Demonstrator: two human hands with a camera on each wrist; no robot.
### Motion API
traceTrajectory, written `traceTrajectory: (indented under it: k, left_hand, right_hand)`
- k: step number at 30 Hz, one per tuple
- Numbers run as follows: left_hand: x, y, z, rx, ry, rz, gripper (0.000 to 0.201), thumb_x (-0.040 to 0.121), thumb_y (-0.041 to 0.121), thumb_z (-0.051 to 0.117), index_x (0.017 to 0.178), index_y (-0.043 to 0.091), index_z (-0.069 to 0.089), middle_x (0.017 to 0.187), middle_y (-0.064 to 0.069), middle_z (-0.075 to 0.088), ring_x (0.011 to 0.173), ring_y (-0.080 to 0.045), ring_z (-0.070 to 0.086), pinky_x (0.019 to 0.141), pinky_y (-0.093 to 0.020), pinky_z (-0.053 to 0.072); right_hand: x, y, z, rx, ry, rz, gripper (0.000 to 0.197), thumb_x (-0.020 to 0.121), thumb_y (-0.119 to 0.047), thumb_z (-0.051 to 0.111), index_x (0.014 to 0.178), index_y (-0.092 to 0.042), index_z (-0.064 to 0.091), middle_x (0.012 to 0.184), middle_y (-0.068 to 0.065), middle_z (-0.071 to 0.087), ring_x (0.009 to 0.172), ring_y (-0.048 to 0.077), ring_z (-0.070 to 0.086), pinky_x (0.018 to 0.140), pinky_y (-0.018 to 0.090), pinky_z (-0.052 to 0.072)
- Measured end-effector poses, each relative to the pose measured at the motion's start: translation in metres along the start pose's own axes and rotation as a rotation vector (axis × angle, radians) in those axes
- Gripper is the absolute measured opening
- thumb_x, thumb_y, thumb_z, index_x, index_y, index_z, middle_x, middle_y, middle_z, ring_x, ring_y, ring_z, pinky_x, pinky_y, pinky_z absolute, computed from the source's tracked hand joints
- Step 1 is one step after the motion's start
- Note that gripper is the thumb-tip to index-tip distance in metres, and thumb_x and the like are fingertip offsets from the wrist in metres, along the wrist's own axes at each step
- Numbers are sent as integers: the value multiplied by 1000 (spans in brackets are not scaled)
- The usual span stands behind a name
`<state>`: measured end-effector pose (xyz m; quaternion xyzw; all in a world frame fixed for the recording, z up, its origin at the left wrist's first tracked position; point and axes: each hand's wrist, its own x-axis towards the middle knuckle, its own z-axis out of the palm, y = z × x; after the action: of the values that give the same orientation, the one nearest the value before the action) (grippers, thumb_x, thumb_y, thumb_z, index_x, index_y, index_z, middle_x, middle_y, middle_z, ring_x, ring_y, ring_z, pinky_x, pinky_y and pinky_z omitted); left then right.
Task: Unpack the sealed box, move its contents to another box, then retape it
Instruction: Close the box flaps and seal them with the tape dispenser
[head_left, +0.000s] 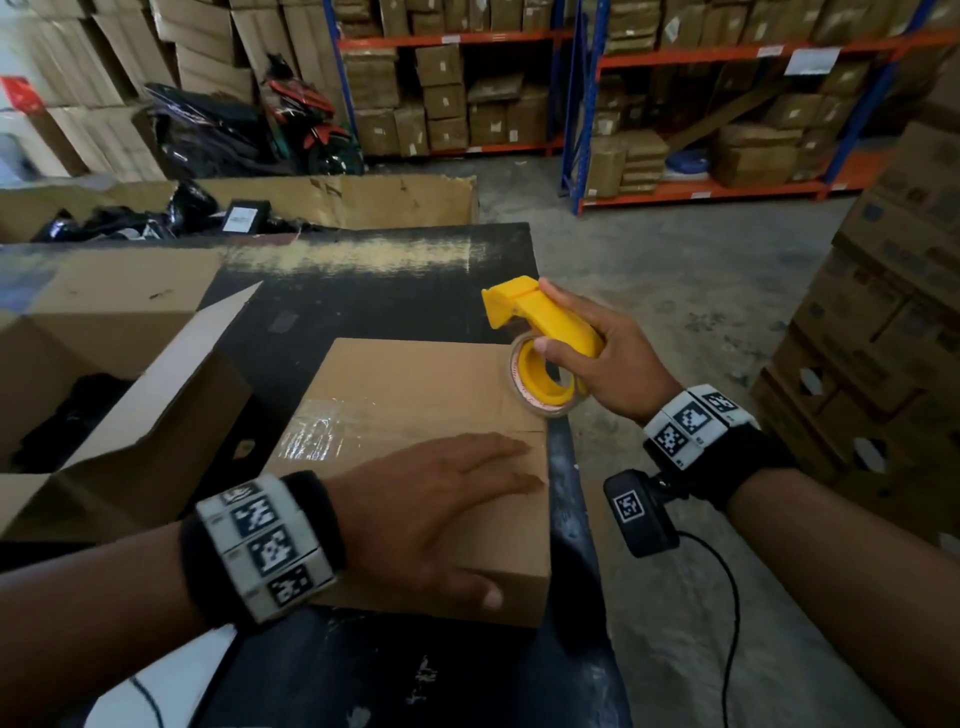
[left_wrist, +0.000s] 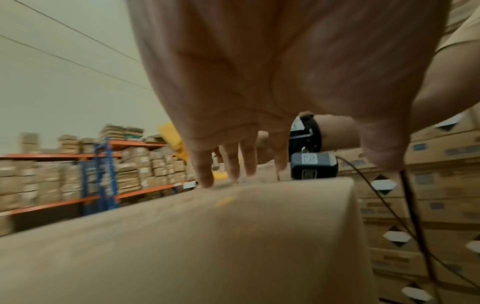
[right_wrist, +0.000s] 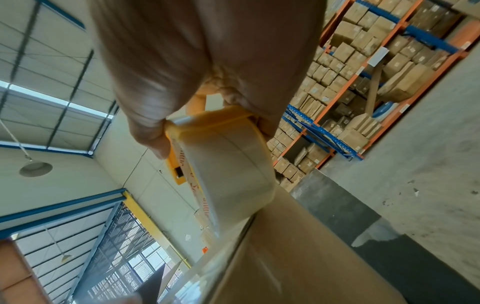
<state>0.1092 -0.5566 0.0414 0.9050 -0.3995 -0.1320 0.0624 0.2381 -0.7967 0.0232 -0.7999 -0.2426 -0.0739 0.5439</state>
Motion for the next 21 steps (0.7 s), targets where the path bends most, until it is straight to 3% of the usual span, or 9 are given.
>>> traceTrajectory:
  k: [2, 5, 9, 15, 18, 21]
  left_hand:
    - [-22, -8, 13, 43, -77, -125, 103, 80, 84, 54, 158, 50, -6, 168, 11, -20, 155, -13, -21, 127, -44, -5]
    - [-34, -16, 36, 99, -65, -201, 97, 87, 85, 41, 151, 53, -24, 162, 10, -36, 150, -20, -35, 124, -59, -9]
    - [-35, -21, 54, 172, 58, -229, 87, 91, 83, 31, 153, 52, -22, 164, 12, -32, 152, -19, -29, 123, -61, -4]
    - [-31, -26, 57, 153, 80, -290, 85, 90, 85, 27, 151, 55, -23, 165, 14, -28, 153, -18, -26, 123, -61, -5]
    - [-27, -36, 55, 142, 89, -316, 84, 89, 85, 25, 150, 56, -24, 167, 12, -24, 154, -19, -23, 123, -61, -5]
    - [-23, -49, 53, 125, 90, -352, 83, 88, 85, 26, 151, 57, -21, 168, 11, -20, 155, -19, -20, 123, -61, -6]
  right_hand:
    - [2, 0, 1, -10, -3, 4, 64, 89, -18, 74, 148, -23, 49, 139, -20, 52, 107, -19, 56, 87, 6, 45]
    - [4, -2, 3, -51, -12, 5, 64, 89, -24, 75, 147, -28, 49, 142, -18, 52, 116, -18, 51, 94, 5, 42]
    - [6, -7, 8, -68, -10, -12, 70, 84, -25, 79, 147, -29, 50, 145, -14, 53, 127, -6, 51, 102, 13, 41]
    - [-5, -28, 16, -54, 19, -47, 73, 84, -6, 75, 149, -24, 47, 144, -9, 55, 127, 1, 53, 104, 22, 46]
    - [-17, -42, 22, -39, 60, -40, 68, 86, -11, 72, 149, -21, 45, 136, -3, 59, 117, 11, 61, 97, 29, 52]
    - [-35, -58, 31, 13, 118, 18, 58, 90, -8, 70, 143, -18, 47, 113, 7, 68, 93, 19, 68, 77, 23, 55]
